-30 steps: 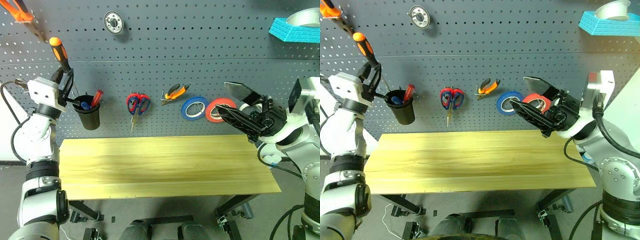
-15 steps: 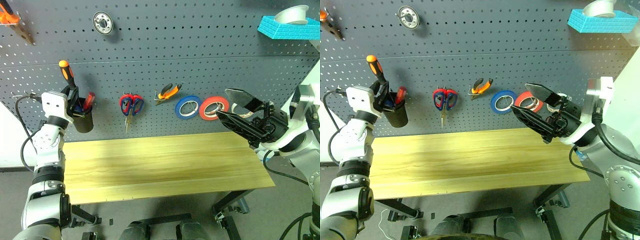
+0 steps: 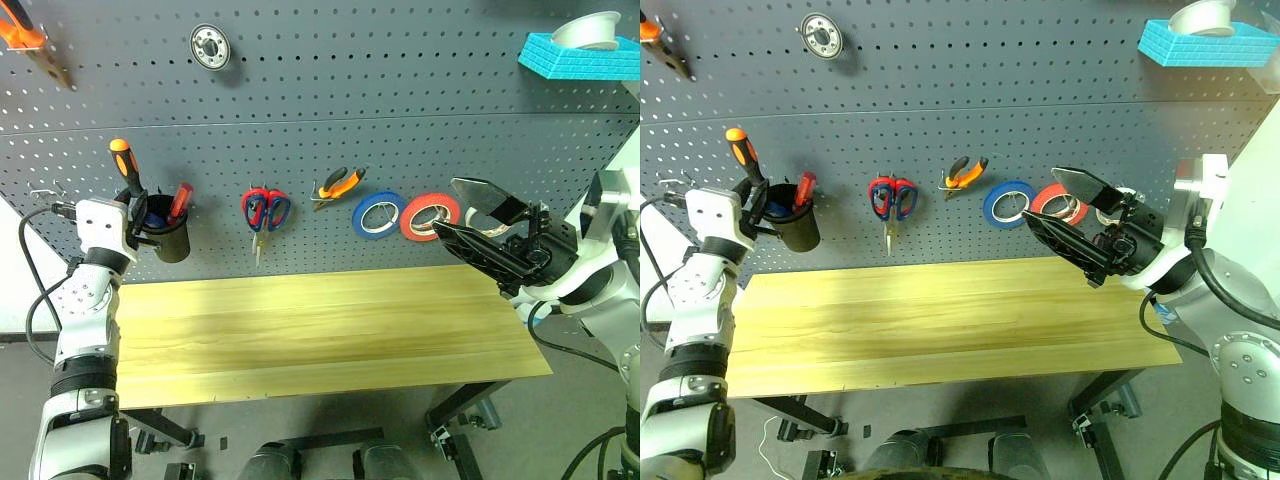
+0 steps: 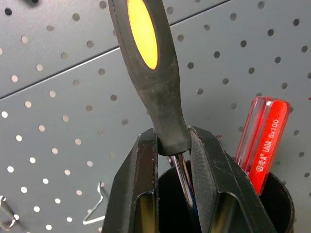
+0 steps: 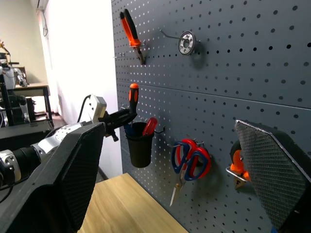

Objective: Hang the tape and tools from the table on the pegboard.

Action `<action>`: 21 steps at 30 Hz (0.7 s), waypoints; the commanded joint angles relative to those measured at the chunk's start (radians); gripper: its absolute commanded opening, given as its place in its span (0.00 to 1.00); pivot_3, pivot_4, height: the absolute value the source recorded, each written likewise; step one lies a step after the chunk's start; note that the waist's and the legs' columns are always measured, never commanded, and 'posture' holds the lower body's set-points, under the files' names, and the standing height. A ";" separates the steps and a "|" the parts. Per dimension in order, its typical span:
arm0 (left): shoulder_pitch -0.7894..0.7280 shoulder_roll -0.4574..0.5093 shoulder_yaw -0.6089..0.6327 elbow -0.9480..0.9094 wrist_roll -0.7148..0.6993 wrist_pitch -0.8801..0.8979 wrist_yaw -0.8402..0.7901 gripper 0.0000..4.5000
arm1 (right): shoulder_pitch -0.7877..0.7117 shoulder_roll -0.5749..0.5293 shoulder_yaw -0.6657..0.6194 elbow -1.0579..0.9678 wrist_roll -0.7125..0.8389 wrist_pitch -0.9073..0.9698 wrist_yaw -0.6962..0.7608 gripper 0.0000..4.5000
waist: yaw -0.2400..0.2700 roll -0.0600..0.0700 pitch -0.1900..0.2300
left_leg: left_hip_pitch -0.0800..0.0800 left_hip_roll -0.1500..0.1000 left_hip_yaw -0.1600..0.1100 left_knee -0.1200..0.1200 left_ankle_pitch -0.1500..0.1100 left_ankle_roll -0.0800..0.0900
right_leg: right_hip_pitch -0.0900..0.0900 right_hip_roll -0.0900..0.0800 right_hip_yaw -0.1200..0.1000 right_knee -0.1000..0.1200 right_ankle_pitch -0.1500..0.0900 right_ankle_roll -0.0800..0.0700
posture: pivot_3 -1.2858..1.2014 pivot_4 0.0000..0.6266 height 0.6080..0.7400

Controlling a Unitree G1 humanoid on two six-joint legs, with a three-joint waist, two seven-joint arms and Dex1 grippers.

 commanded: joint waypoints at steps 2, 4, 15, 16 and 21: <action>0.013 -0.001 0.022 0.001 -0.026 0.058 0.009 0.39 | -0.010 0.000 -0.016 -0.023 0.010 -0.023 0.001 1.00 | 0.000 0.001 0.000 | 0.000 0.000 0.000 0.000 0.000 0.000 | 0.000 0.000 0.000 0.000 0.000 0.000 | 0.47 0.11 0.82; 0.016 0.002 0.019 -0.008 -0.025 0.070 0.007 0.52 | -0.011 0.001 -0.014 -0.021 0.007 -0.024 0.001 1.00 | 0.001 0.003 0.000 | 0.001 0.000 0.000 0.000 0.000 0.000 | 0.001 0.000 0.000 0.000 0.000 0.000 | 0.47 0.11 0.82; 0.017 0.012 0.008 -0.028 -0.018 0.069 -0.024 0.92 | -0.011 0.004 -0.005 -0.015 -0.011 -0.034 0.004 1.00 | 0.021 0.004 0.001 | 0.001 0.000 0.000 0.000 0.000 0.000 | 0.001 0.000 0.000 0.000 0.000 0.000 | 0.47 0.10 0.82; 0.020 0.013 0.008 -0.043 -0.023 0.074 -0.034 0.92 | -0.013 0.004 -0.003 -0.014 -0.014 -0.036 0.006 1.00 | 0.023 0.005 0.001 | 0.001 0.000 0.000 0.000 0.000 0.000 | 0.000 0.000 0.000 0.000 0.000 0.000 | 0.47 0.09 0.82; 0.072 0.036 0.019 -0.198 -0.070 0.141 -0.097 0.92 | -0.028 0.002 0.006 0.001 -0.031 -0.048 0.025 1.00 | 0.023 0.005 0.001 | 0.000 0.000 0.000 -0.001 0.000 0.000 | 0.000 0.000 0.000 -0.001 0.000 -0.001 | 0.48 0.06 0.82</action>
